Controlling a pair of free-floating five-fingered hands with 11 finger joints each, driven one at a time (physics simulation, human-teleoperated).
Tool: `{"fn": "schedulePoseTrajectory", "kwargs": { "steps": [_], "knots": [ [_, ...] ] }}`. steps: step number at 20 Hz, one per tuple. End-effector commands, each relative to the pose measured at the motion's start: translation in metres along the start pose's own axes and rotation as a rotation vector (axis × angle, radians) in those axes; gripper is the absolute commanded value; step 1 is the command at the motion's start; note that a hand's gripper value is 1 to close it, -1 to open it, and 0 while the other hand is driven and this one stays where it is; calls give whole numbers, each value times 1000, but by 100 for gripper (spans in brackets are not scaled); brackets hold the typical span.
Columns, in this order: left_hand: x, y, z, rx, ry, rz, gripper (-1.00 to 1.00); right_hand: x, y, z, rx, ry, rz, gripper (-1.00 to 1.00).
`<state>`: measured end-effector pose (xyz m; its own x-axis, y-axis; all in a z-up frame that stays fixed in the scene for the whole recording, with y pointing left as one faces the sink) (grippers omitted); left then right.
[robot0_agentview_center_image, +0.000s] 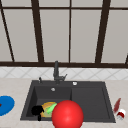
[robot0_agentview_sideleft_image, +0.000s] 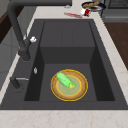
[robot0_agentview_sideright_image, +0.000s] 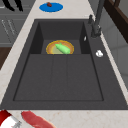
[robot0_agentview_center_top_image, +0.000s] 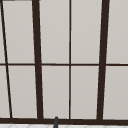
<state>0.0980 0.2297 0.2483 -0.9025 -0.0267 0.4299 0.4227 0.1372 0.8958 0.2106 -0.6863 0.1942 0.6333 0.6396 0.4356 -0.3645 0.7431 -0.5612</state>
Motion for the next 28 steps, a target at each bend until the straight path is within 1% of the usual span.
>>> {"fn": "schedulePoseTrajectory", "kwargs": {
  "steps": [1,3,7,8,11,14,15,16,17,21,25,26,27,28],
  "knots": [
    [0,0,0,0,0,0,0,-20,3,22,-30,18,33,-100],
    [0,0,0,0,0,0,0,-28,12,30,-63,21,32,-100],
    [0,0,0,0,0,0,0,-49,37,39,-154,49,53,-100],
    [0,0,0,0,0,0,0,-48,45,40,-179,60,65,-100],
    [0,0,0,0,0,0,0,-49,60,45,-249,85,142,-100],
    [0,0,0,0,0,0,0,-40,73,39,-290,145,207,-100],
    [0,0,0,0,0,0,0,-39,74,33,-291,173,232,-100],
    [0,0,0,0,0,0,0,-40,75,27,-271,195,244,-100],
    [0,0,0,0,0,0,0,-38,71,20,-251,194,237,-100],
    [0,0,0,0,0,0,0,-34,80,-7,-249,207,237,-100],
    [0,0,0,0,0,0,0,-31,84,-41,-218,210,247,-100],
    [0,0,0,0,0,0,0,-31,85,-48,-227,216,250,-100],
    [0,0,0,0,0,0,0,-32,87,-48,-236,237,265,-100],
    [0,0,0,0,0,0,0,-29,85,-50,-230,250,269,-100]
  ]
}}
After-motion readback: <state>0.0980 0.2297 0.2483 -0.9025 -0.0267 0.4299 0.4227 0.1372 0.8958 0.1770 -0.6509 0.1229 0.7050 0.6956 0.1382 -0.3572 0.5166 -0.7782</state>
